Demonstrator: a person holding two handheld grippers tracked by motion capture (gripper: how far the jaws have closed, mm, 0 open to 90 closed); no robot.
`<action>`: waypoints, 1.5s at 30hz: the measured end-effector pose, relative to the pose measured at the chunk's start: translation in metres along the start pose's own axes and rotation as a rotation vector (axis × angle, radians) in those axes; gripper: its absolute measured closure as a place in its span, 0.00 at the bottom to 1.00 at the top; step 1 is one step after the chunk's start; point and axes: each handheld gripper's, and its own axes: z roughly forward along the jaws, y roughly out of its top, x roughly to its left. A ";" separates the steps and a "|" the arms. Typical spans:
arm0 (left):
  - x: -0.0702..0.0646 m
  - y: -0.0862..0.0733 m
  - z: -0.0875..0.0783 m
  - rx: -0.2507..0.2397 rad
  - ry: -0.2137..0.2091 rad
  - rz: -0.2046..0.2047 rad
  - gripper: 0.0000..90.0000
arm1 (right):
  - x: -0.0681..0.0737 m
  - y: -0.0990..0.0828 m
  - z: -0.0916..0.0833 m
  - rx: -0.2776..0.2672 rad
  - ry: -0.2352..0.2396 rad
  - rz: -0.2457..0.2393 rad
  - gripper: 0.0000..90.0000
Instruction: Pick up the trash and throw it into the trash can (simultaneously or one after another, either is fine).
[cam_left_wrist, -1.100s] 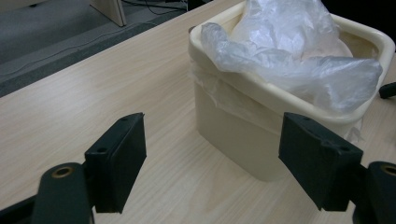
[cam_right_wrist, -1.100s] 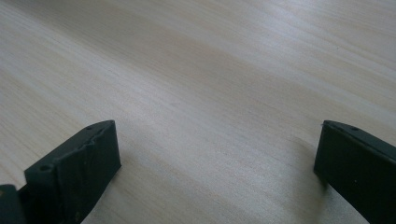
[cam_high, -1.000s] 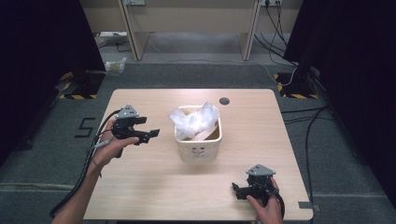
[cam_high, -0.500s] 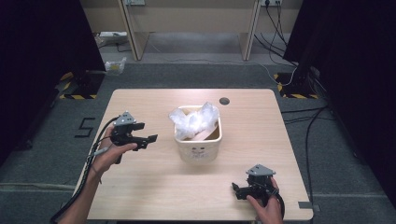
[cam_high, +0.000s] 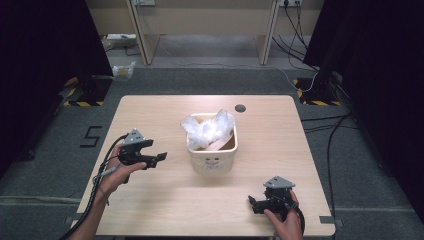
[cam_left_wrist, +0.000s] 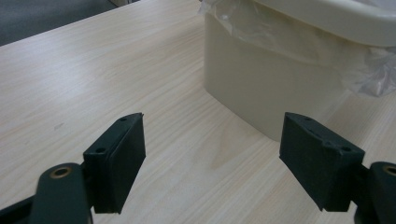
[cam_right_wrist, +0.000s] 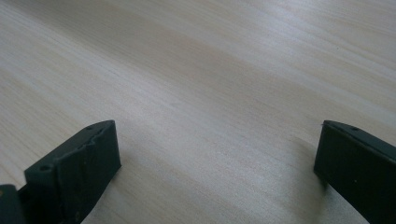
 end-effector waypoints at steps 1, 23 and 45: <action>0.000 -0.001 0.001 0.009 0.001 0.007 0.24 | 0.000 0.000 0.000 0.000 0.000 0.000 0.00; -0.015 -0.025 0.019 0.066 -0.007 0.064 0.24 | 0.000 0.000 0.000 -0.002 -0.002 -0.004 0.01; -0.021 -0.068 0.021 0.153 -0.006 0.102 0.23 | 0.000 0.000 0.000 -0.001 -0.002 -0.001 0.01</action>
